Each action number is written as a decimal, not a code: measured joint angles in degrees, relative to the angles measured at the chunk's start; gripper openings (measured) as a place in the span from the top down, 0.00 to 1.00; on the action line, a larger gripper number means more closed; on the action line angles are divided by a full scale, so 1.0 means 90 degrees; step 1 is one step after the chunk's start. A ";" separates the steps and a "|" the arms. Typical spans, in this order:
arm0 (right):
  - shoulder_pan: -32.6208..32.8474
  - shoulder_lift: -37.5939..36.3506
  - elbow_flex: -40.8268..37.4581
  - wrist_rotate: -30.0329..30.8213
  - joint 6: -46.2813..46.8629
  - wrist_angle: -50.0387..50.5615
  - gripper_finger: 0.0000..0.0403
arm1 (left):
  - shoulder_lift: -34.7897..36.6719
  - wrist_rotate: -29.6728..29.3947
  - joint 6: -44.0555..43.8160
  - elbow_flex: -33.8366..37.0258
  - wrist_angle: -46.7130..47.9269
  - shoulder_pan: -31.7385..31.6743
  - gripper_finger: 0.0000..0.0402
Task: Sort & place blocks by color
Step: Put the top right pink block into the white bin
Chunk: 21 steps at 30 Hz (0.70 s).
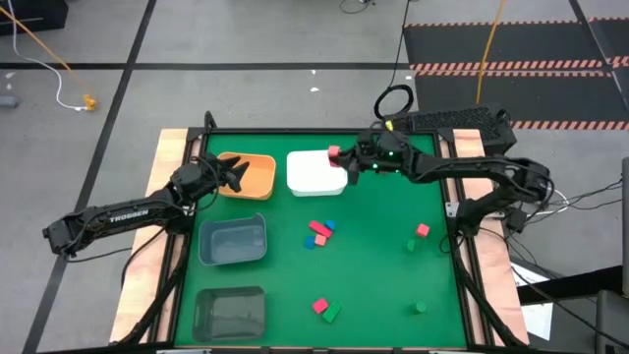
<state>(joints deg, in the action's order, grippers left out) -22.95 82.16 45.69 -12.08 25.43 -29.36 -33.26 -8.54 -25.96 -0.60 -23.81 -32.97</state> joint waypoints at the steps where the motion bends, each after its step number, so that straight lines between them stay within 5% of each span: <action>1: 0.0038 0.0097 0.0000 -0.0018 -0.0062 0.0013 0.90 | 0.0001 -0.0001 0.0001 -0.0001 0.0000 0.0001 0.36; 8: 0.0300 0.0730 0.0000 0.0008 -0.0069 0.0012 0.78 | 0.0000 0.0000 0.0000 -0.0002 0.0000 0.0000 0.36; 21: 0.0230 0.0985 0.0000 0.0555 0.0097 0.0116 0.72 | 0.0000 -0.0002 -0.0001 0.0000 0.0000 0.0000 0.36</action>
<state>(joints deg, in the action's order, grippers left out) -20.88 91.02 45.69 -7.09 26.31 -28.32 -33.26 -8.56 -25.97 -0.60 -23.81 -32.97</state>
